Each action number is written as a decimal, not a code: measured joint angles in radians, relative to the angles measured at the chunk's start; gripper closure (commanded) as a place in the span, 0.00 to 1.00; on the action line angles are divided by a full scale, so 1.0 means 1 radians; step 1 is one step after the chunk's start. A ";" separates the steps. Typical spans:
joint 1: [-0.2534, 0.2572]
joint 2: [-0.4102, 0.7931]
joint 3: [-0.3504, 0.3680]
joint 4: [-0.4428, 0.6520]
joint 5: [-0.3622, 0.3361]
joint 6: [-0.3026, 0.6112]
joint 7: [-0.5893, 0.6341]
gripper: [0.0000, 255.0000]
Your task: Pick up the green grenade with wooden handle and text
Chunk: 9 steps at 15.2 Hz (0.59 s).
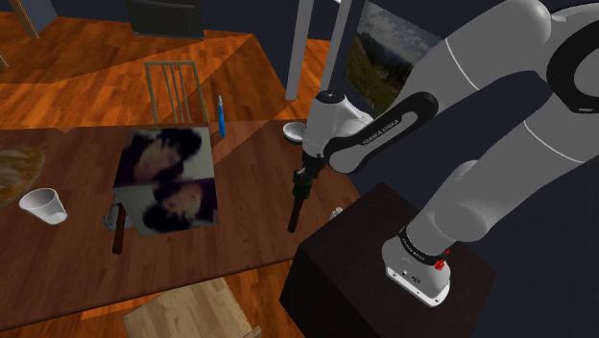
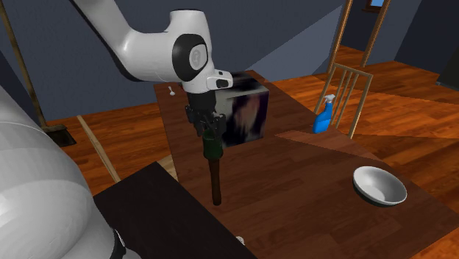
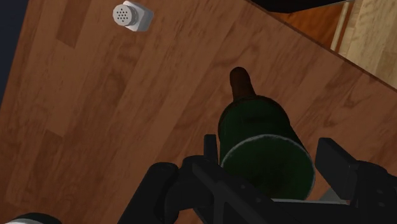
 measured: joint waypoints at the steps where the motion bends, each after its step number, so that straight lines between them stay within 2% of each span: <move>1: 0.000 0.001 0.000 0.000 0.000 0.001 0.000 1.00; 4: 0.002 -0.008 0.000 0.002 0.005 -0.011 -0.003 1.00; 9: 0.013 -0.074 -0.007 0.010 0.039 -0.085 -0.033 1.00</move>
